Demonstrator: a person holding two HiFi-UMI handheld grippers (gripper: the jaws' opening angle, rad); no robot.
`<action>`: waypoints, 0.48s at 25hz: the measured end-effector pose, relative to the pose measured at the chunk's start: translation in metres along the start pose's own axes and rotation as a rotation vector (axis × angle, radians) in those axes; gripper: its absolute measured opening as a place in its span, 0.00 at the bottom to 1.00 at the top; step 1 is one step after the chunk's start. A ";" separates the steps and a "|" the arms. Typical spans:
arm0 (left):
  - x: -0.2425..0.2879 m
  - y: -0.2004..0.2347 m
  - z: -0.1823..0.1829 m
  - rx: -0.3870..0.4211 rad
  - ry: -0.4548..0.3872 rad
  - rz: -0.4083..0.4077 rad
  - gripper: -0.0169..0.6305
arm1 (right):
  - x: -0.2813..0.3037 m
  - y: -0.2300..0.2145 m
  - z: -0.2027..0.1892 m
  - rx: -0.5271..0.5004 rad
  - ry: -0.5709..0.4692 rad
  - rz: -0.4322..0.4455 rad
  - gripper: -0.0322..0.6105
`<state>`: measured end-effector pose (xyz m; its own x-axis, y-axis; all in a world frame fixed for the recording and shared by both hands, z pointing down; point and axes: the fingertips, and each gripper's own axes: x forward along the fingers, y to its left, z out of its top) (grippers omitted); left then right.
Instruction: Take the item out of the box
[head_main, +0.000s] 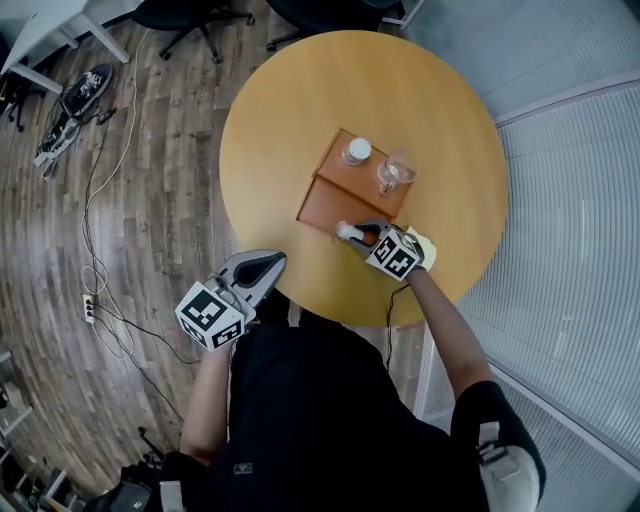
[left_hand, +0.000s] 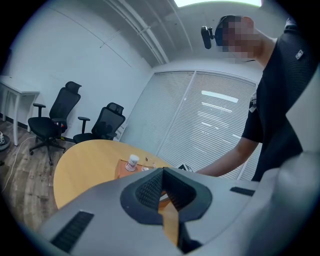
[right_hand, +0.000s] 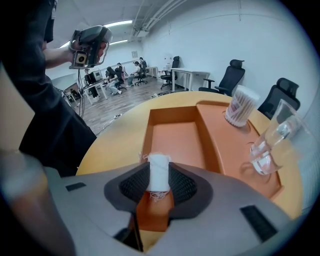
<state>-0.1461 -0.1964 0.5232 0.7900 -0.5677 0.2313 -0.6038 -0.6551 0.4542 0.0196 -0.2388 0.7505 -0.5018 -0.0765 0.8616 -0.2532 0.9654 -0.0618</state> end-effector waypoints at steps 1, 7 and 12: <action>0.000 0.001 0.000 -0.002 0.001 0.002 0.04 | 0.001 -0.001 -0.001 -0.004 0.011 0.015 0.22; 0.001 0.009 -0.002 -0.008 -0.001 0.018 0.04 | 0.016 0.000 -0.010 -0.042 0.105 0.182 0.25; 0.002 0.011 -0.004 -0.016 -0.001 0.031 0.04 | 0.020 0.001 -0.009 -0.063 0.163 0.240 0.28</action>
<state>-0.1513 -0.2025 0.5326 0.7710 -0.5882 0.2442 -0.6260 -0.6294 0.4603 0.0168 -0.2367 0.7723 -0.4008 0.1922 0.8958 -0.0889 0.9650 -0.2468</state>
